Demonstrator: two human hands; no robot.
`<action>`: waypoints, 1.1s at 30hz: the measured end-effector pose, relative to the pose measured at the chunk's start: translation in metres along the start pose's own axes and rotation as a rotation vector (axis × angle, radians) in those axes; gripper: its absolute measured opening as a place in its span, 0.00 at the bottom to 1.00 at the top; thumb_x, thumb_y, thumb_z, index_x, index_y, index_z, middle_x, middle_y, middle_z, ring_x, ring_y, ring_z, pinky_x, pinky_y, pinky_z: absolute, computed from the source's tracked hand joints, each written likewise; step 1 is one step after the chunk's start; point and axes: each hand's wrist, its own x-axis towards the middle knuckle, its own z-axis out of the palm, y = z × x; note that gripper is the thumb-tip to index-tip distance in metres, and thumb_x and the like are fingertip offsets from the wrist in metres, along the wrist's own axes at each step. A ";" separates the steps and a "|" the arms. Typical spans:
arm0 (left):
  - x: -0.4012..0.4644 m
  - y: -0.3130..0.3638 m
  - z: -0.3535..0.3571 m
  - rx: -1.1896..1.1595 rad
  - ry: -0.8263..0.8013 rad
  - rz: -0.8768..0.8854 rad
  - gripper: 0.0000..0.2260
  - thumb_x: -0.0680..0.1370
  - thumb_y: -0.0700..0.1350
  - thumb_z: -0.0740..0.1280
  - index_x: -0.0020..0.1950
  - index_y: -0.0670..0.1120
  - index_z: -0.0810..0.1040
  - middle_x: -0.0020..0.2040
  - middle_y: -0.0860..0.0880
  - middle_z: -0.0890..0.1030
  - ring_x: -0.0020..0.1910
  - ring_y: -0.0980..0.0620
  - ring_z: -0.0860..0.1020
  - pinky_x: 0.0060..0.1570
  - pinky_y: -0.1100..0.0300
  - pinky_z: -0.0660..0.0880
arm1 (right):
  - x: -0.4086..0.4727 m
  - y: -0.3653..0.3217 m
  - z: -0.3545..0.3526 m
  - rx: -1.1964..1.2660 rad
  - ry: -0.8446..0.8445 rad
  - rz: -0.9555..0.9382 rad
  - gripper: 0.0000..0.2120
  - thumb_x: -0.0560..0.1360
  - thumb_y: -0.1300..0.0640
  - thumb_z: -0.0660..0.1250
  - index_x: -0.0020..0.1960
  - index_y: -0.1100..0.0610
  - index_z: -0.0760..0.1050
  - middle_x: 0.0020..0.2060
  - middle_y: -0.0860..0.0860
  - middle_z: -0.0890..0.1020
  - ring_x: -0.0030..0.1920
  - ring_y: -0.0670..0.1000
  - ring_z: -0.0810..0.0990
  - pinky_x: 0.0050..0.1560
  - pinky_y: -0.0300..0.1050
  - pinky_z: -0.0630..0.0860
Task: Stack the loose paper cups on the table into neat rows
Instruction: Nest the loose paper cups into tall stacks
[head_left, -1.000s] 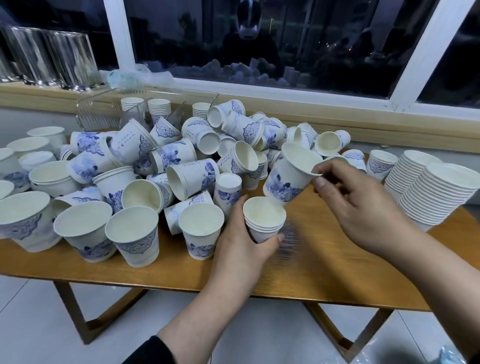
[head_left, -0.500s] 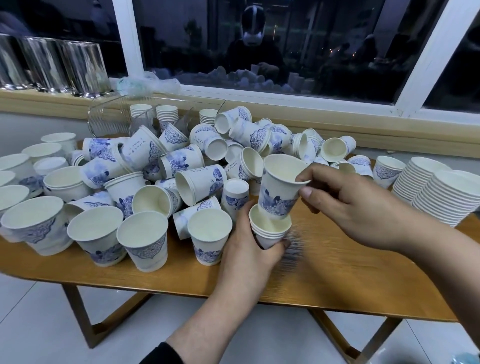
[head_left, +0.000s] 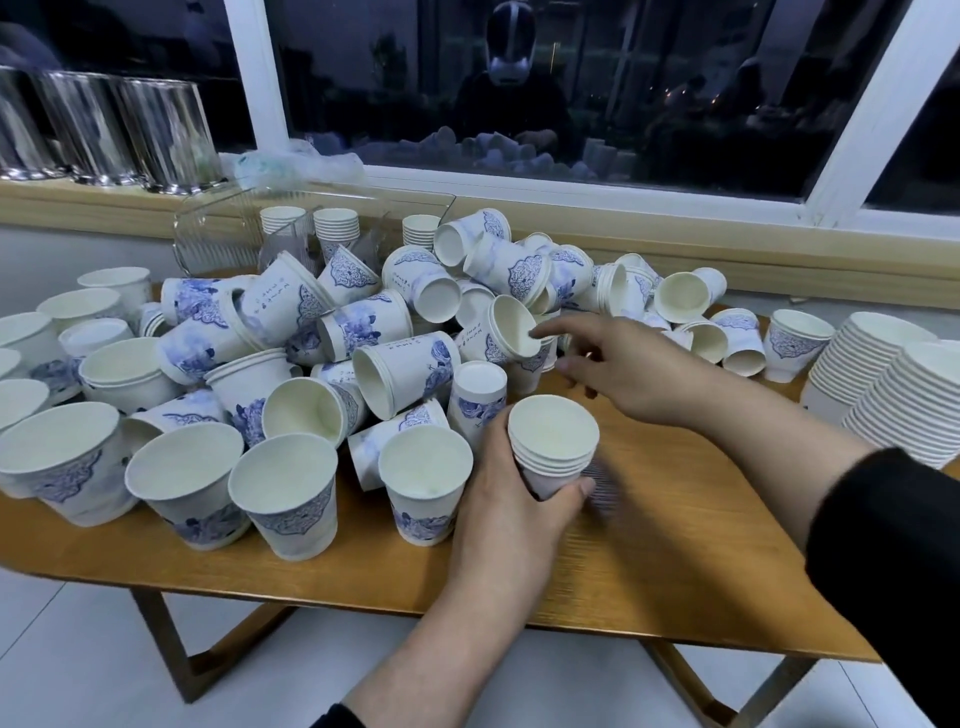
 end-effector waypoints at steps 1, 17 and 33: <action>0.001 0.000 0.000 -0.003 0.001 -0.004 0.34 0.70 0.47 0.80 0.65 0.65 0.63 0.63 0.66 0.72 0.61 0.72 0.67 0.56 0.84 0.58 | 0.008 0.002 0.004 -0.049 -0.026 -0.014 0.15 0.80 0.56 0.66 0.65 0.46 0.75 0.39 0.45 0.79 0.39 0.45 0.78 0.44 0.42 0.72; 0.001 0.001 0.000 -0.004 -0.016 -0.009 0.35 0.71 0.50 0.79 0.72 0.59 0.65 0.67 0.64 0.74 0.67 0.65 0.70 0.66 0.72 0.64 | -0.051 -0.017 -0.032 0.078 0.498 -0.075 0.05 0.81 0.54 0.62 0.54 0.47 0.75 0.44 0.39 0.79 0.42 0.35 0.75 0.41 0.24 0.67; 0.023 0.000 0.006 -0.047 0.028 -0.018 0.33 0.70 0.47 0.79 0.69 0.60 0.66 0.67 0.63 0.73 0.66 0.67 0.69 0.58 0.84 0.58 | -0.013 0.013 -0.026 0.182 0.327 0.175 0.05 0.79 0.52 0.66 0.52 0.50 0.80 0.39 0.54 0.82 0.34 0.47 0.78 0.38 0.48 0.76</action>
